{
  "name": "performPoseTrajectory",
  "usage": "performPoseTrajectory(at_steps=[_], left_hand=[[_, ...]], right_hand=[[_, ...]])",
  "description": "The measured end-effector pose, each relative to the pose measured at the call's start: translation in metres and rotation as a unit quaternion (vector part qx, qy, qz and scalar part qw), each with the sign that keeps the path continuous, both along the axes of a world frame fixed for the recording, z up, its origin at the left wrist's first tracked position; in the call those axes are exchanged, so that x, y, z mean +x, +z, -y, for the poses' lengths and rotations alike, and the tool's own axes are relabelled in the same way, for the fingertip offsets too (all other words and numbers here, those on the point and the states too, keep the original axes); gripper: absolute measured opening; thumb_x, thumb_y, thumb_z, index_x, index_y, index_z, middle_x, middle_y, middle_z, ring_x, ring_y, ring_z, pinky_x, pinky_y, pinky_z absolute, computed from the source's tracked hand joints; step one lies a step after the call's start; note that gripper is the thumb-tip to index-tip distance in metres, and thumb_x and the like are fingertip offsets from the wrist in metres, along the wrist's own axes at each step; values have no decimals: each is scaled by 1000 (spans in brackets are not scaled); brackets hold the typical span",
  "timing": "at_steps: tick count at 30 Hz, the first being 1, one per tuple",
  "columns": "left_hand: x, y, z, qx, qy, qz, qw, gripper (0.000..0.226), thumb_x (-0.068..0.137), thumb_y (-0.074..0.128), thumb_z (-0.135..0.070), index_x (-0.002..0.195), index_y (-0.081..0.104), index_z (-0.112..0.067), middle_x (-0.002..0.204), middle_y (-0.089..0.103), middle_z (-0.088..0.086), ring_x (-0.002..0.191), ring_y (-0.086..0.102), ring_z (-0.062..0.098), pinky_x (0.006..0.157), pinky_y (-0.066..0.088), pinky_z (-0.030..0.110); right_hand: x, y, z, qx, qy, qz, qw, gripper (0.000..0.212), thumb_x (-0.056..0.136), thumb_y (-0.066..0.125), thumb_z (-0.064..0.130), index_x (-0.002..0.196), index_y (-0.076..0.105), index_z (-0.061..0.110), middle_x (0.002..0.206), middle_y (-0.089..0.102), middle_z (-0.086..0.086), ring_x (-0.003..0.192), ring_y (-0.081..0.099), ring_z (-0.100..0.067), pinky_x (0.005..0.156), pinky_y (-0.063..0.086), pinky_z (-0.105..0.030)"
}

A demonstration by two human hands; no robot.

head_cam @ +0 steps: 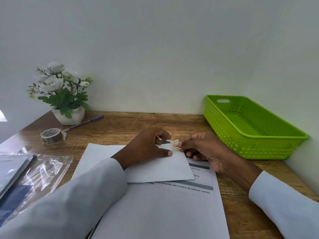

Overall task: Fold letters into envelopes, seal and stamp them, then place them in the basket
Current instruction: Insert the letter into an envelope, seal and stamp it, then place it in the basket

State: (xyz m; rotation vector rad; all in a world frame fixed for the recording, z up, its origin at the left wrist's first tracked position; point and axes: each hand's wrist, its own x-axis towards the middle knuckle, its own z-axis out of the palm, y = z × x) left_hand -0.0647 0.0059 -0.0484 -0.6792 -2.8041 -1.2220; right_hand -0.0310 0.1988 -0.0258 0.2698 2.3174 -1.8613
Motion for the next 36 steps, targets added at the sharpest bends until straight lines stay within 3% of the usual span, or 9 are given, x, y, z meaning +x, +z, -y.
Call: performPoseTrajectory(at_steps=[10,14,21,28,32,36], left_hand=[[7,-10,-1,55,3,-35,998,28,74,84,-21,99,71,-21,101,64,-9,92,59,8,74,49,17],[8,-11,0,53,-10,-50,997,23,74,84,-20,94,73,-25,96,60,-11,91,58,6,72,47,11],[5,-9,0,26,-21,-60,998,27,77,82,-20,103,76,-22,103,62,-3,95,60,8,71,45,7],[4,-13,-3,12,-13,-78,997,15,83,76,-22,98,78,-20,98,62,-6,89,59,2,68,43,6],[2,-16,-8,14,12,-92,996,7,85,74,-25,89,78,-22,90,63,-9,85,59,2,69,43,18],[2,-18,-9,11,23,-93,995,11,81,77,-29,91,78,-24,88,60,-13,84,57,0,68,41,17]], right_hand=[[0,-5,5,42,-5,-49,998,22,75,81,1,93,71,-3,67,67,-11,41,53,-7,37,42,-18],[0,-5,5,46,-3,-61,997,25,73,83,2,94,69,-4,68,68,-13,43,54,-9,38,44,-19],[-4,-8,6,74,8,-81,994,22,71,85,3,85,69,2,63,67,-9,44,55,-11,40,45,-21],[-8,-14,5,111,29,-108,988,17,72,85,7,77,70,6,57,64,-3,47,56,-11,43,47,-22],[-9,-15,5,116,34,-118,986,26,69,90,15,79,70,3,55,63,-1,47,56,-11,43,45,-21],[-8,-15,4,119,35,-122,985,33,64,93,19,78,69,-1,54,64,-2,45,55,-11,43,45,-21]])
